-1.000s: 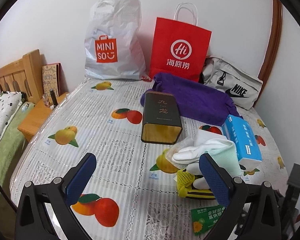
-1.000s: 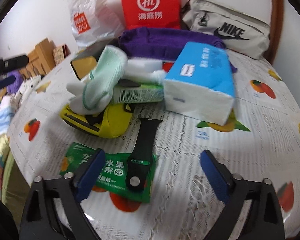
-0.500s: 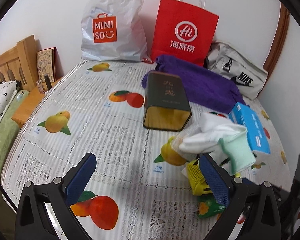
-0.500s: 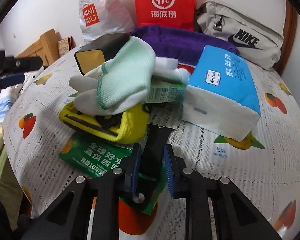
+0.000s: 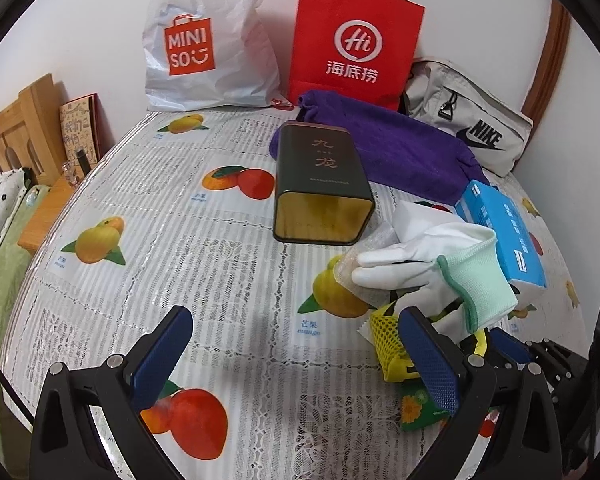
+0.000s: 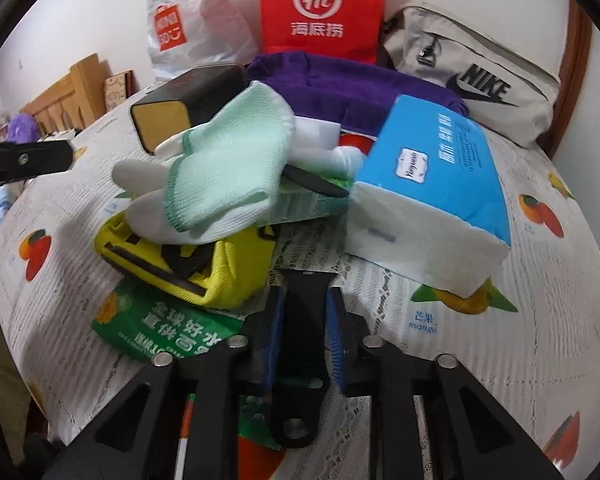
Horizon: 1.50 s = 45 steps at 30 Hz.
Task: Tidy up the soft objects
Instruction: 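Reach into the pile and grasp the white mesh glove with the left tool, then lift the glove with the left tool while the right tool grasps the blue tissue box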
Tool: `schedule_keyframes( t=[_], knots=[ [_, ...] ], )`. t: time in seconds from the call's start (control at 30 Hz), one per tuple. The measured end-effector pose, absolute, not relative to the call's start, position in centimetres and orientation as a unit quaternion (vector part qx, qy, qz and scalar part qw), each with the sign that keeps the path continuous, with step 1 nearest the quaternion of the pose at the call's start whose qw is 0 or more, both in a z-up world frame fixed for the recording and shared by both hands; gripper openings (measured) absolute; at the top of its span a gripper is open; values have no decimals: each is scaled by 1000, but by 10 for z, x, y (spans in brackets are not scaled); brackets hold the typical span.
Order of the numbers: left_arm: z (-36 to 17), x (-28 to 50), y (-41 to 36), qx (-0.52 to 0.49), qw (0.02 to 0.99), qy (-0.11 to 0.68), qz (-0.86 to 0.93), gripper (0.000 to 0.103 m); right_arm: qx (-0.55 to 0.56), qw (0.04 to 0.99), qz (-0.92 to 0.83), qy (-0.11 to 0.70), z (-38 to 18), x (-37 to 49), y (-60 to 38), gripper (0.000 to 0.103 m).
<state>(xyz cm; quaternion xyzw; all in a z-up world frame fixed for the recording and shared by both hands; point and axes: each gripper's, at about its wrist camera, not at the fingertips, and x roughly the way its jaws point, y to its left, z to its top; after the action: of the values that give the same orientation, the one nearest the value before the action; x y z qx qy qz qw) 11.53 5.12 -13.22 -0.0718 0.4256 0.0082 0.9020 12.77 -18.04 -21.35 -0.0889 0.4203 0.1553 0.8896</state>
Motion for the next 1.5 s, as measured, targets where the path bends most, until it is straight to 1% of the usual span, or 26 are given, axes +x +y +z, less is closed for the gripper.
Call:
schedule_keyframes(
  t=[0.13, 0.47, 0.8, 0.83, 0.9, 0.93, 0.97, 1.0, 1.03, 1.1, 1.13, 1.23, 1.5],
  knots=[
    [-128, 118, 39, -60, 903, 426, -23, 103, -60, 887, 163, 429, -208, 133, -193, 21],
    [-125, 147, -22, -14, 892, 441, -97, 103, -53, 895, 133, 422, -190, 125, -223, 21],
    [-149, 182, -63, 7, 865, 486, -123, 103, -41, 893, 112, 433, -193, 130, -248, 21],
    [-151, 182, -62, 2, 866, 484, -127, 101, -39, 893, 111, 434, -193, 131, -249, 21],
    [-151, 181, -60, -13, 867, 476, -146, 88, -38, 892, 108, 436, -194, 133, -252, 21],
    [-151, 181, -59, -19, 865, 476, -156, 74, -38, 893, 107, 437, -194, 134, -253, 21],
    [-151, 181, -58, -25, 862, 478, -166, 58, -37, 892, 107, 437, -194, 135, -253, 21],
    [-151, 181, -58, -30, 859, 479, -178, 49, -37, 892, 108, 437, -194, 135, -253, 21],
    [-150, 180, -59, -33, 856, 480, -189, 36, -37, 892, 108, 437, -194, 136, -253, 21],
    [-148, 175, -59, -26, 859, 475, -190, 28, -37, 892, 110, 436, -194, 136, -252, 21],
    [-146, 173, -59, -23, 861, 471, -191, 19, -37, 893, 111, 435, -193, 136, -251, 21],
    [-141, 167, -52, -31, 861, 468, -197, 13, -40, 895, 113, 430, -189, 133, -249, 21],
    [-113, 140, -29, -38, 882, 434, -179, 12, -43, 901, 118, 415, -175, 118, -247, 21]
  ],
)
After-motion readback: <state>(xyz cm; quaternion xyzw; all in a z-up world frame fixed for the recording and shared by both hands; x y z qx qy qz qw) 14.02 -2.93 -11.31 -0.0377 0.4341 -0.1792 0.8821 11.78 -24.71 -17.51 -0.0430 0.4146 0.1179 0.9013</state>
